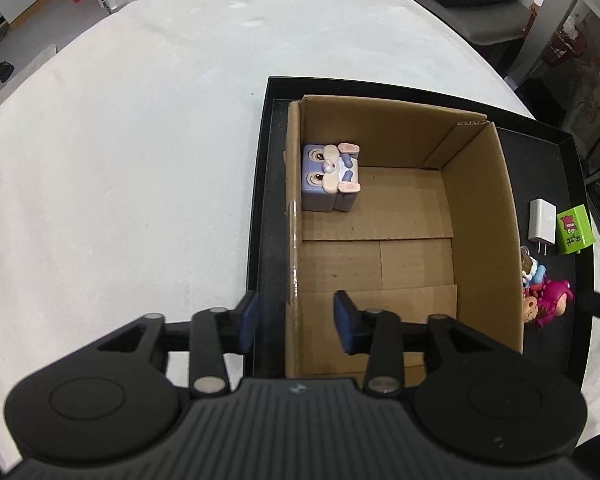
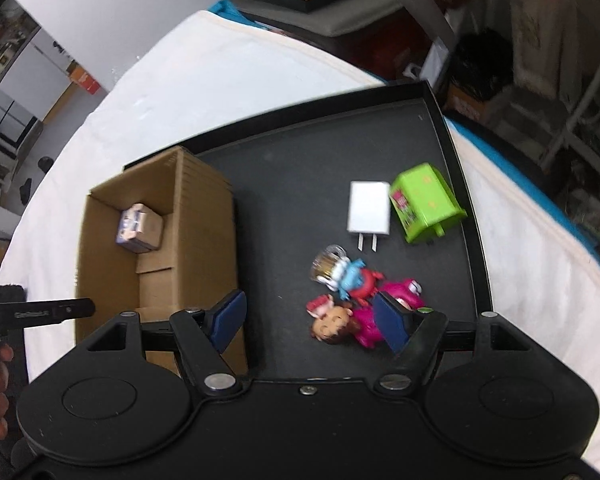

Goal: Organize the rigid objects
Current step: 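Move the right gripper back over the pink hooded doll, then close the right gripper on the pink hooded doll and lift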

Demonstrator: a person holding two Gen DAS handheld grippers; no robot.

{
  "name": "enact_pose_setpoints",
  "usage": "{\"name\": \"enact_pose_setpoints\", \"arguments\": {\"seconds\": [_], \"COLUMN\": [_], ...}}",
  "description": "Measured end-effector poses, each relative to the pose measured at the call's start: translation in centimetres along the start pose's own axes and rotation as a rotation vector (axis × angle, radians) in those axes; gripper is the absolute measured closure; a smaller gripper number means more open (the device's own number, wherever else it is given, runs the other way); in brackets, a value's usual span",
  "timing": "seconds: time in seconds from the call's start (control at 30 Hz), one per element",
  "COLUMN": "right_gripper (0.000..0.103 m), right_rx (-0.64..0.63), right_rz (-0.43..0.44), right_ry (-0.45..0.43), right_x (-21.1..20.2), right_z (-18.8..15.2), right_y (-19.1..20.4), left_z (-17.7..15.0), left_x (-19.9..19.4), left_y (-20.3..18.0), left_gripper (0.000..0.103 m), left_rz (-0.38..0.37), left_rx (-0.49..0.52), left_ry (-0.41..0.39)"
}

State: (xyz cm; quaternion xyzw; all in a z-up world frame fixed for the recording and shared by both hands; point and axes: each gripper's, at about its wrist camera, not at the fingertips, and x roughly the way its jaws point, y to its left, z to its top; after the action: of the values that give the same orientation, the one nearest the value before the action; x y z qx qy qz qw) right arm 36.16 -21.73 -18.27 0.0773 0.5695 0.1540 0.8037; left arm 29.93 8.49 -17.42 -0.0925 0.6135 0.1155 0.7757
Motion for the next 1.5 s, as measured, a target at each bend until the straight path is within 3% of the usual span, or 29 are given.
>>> {"name": "enact_pose_setpoints", "arguments": {"seconds": [0.17,0.5,0.87,0.97,1.0,1.5], "right_gripper": [0.031,0.032,0.048,0.056,0.060,0.061], "right_rx": [0.047,0.132,0.224,0.254,0.254,0.175], "right_rz": [0.004,-0.022,-0.027,-0.028,-0.030,-0.061], "right_ry": [0.013,-0.026,-0.031,-0.027,-0.018,-0.079], "right_x": [1.5,3.2,4.7,5.3,5.6,3.9], "right_z": [-0.7,-2.1,-2.6,-2.5,-2.4,-2.5], "right_y": [-2.1,-5.6,-7.3,-8.0,-8.1,-7.2], "left_z": [0.0,0.3,0.3,0.4,0.4,0.4], "left_x": [0.3,1.3,2.1,2.2,2.2,2.3], "left_y": [-0.5,-1.8,-3.7,-4.1,-4.1,-4.0], "left_gripper": [0.052,0.052,0.052,0.051,0.051,0.051], "left_rz": [0.029,0.076,0.130,0.157,0.155,0.135], "left_rx": [0.008,-0.004,0.007,0.018,0.014,0.003], "left_ry": [0.006,0.018,0.017,0.021,0.023,0.030]}}
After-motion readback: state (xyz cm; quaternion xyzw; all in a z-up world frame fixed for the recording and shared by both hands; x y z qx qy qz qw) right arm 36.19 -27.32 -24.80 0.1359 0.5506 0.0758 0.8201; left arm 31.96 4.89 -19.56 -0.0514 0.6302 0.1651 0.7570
